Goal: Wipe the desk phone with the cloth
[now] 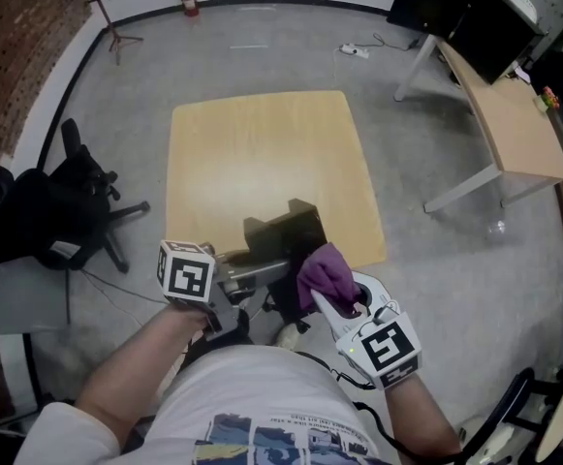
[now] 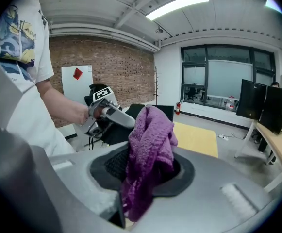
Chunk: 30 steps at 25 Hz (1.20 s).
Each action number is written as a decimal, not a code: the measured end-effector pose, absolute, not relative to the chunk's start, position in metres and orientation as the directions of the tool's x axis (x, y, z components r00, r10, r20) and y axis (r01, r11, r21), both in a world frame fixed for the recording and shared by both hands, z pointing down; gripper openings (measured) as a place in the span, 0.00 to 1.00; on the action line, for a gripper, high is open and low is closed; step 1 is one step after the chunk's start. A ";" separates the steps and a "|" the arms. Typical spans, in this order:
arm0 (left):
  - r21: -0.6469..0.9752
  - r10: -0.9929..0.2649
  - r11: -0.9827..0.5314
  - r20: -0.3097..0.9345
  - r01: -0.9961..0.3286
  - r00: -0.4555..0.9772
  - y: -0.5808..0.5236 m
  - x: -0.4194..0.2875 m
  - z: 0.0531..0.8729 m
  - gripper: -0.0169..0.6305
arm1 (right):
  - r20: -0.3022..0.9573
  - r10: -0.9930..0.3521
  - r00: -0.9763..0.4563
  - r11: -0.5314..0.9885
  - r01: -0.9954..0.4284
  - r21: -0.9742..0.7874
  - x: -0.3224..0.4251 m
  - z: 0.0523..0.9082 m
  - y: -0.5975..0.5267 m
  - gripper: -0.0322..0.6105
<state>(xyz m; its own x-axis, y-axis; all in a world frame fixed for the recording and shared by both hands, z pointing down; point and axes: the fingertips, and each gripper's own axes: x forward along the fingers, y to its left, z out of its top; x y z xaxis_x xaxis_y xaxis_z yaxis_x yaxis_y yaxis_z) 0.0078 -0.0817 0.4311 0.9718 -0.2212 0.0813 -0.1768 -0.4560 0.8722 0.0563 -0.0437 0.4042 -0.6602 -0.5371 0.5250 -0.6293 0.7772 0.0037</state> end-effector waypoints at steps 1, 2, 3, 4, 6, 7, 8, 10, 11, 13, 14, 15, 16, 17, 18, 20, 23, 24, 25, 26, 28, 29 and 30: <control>0.872 -0.227 -0.457 0.077 -0.176 0.971 -0.082 0.007 0.429 0.31 | 0.533 -0.533 -0.657 0.774 -0.633 -0.006 0.060 0.408 -0.038 0.22; 0.871 -0.231 -0.460 0.072 -0.174 0.970 -0.082 0.006 0.428 0.30 | 0.540 -0.530 -0.654 0.771 -0.636 -0.014 0.064 0.412 -0.032 0.22; 0.869 -0.235 -0.463 0.069 -0.174 0.970 -0.082 0.005 0.427 0.31 | 0.547 -0.526 -0.651 0.769 -0.639 -0.020 0.067 0.416 -0.027 0.22; 0.868 -0.238 -0.464 0.068 -0.175 0.969 -0.082 0.003 0.426 0.30 | 0.553 -0.523 -0.649 0.769 -0.639 -0.023 0.069 0.419 -0.023 0.22; 0.866 -0.241 -0.467 0.071 -0.179 0.968 -0.081 0.001 0.423 0.31 | 0.559 -0.520 -0.646 0.769 -0.639 -0.023 0.072 0.419 -0.019 0.22; 0.865 -0.240 -0.468 0.071 -0.180 0.968 -0.080 0.001 0.421 0.31 | 0.558 -0.521 -0.646 0.769 -0.639 -0.022 0.074 0.415 -0.018 0.22; 0.865 -0.237 -0.469 0.071 -0.179 0.969 -0.079 0.002 0.420 0.31 | 0.553 -0.524 -0.648 0.770 -0.638 -0.018 0.075 0.410 -0.019 0.22; 0.865 -0.231 -0.471 0.070 -0.174 0.971 -0.077 0.005 0.420 0.31 | 0.534 -0.535 -0.654 0.771 -0.636 -0.006 0.076 0.396 -0.024 0.22; 0.864 -0.226 -0.473 0.070 -0.172 0.972 -0.076 0.006 0.421 0.31 | 0.521 -0.543 -0.658 0.772 -0.636 0.000 0.076 0.388 -0.029 0.22; 0.864 -0.216 -0.474 0.075 -0.172 0.974 -0.075 0.009 0.421 0.31 | 0.496 -0.558 -0.666 0.773 -0.634 0.019 0.074 0.372 -0.041 0.22; 0.864 -0.209 -0.474 0.077 -0.170 0.975 -0.074 0.009 0.421 0.30 | 0.484 -0.564 -0.669 0.775 -0.632 0.030 0.072 0.365 -0.047 0.22; 0.864 -0.201 -0.475 0.077 -0.165 0.977 -0.073 0.010 0.422 0.30 | 0.473 -0.570 -0.672 0.776 -0.630 0.040 0.069 0.360 -0.053 0.22; 0.863 -0.191 -0.479 0.076 -0.160 0.979 -0.071 0.010 0.423 0.31 | 0.463 -0.574 -0.675 0.776 -0.629 0.046 0.066 0.355 -0.059 0.22; 0.862 -0.181 -0.483 0.076 -0.156 0.980 -0.070 0.010 0.423 0.30 | 0.456 -0.578 -0.677 0.777 -0.627 0.054 0.062 0.352 -0.064 0.22; 0.860 -0.172 -0.487 0.078 -0.153 0.982 -0.069 0.010 0.424 0.30 | 0.451 -0.580 -0.678 0.779 -0.623 0.067 0.059 0.348 -0.070 0.22; 0.858 -0.149 -0.493 0.085 -0.148 0.985 -0.068 0.011 0.426 0.30 | 0.446 -0.586 -0.677 0.781 -0.618 0.088 0.054 0.342 -0.081 0.22; 0.853 -0.105 -0.503 0.098 -0.138 0.990 -0.067 0.012 0.428 0.30 | 0.443 -0.585 -0.679 0.788 -0.606 0.113 0.044 0.334 -0.094 0.22; 0.853 -0.089 -0.505 0.103 -0.134 0.991 -0.066 0.011 0.428 0.30 | 0.445 -0.584 -0.679 0.790 -0.601 0.120 0.039 0.332 -0.098 0.22; 0.852 -0.074 -0.507 0.107 -0.130 0.992 -0.065 0.011 0.429 0.31 | 0.447 -0.583 -0.679 0.792 -0.598 0.124 0.036 0.332 -0.100 0.22; 0.851 -0.059 -0.510 0.109 -0.123 0.992 -0.064 0.011 0.430 0.31 | 0.450 -0.582 -0.677 0.792 -0.598 0.124 0.034 0.333 -0.102 0.22; 0.852 -0.035 -0.511 0.107 -0.110 0.994 -0.063 0.010 0.432 0.30 | 0.459 -0.578 -0.675 0.792 -0.599 0.116 0.033 0.338 -0.104 0.22; 0.852 -0.026 -0.512 0.106 -0.104 0.994 -0.064 0.010 0.433 0.30 | 0.464 -0.575 -0.674 0.792 -0.601 0.108 0.034 0.341 -0.104 0.22; 0.852 -0.019 -0.514 0.105 -0.099 0.994 -0.065 0.009 0.433 0.30 | 0.470 -0.572 -0.672 0.791 -0.604 0.099 0.036 0.345 -0.104 0.22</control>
